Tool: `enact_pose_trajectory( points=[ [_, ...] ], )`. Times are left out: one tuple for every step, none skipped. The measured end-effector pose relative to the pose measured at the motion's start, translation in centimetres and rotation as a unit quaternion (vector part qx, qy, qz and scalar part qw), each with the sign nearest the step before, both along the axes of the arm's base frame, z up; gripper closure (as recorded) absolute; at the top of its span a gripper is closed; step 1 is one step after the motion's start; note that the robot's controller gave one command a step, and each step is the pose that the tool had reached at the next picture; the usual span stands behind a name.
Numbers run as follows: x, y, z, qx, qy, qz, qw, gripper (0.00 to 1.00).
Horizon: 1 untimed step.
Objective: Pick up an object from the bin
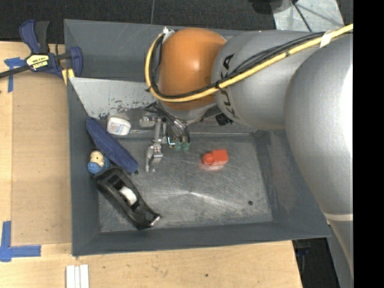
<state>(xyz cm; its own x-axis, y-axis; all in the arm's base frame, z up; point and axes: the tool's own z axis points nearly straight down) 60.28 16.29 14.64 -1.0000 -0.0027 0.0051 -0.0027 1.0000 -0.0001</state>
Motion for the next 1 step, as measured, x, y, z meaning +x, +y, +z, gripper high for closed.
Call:
enact_pose_trajectory(
  points=[
    [0.49,2.49,-7.19,0.0,-0.0031,-0.108,0.9942,0.0]
  ],
)
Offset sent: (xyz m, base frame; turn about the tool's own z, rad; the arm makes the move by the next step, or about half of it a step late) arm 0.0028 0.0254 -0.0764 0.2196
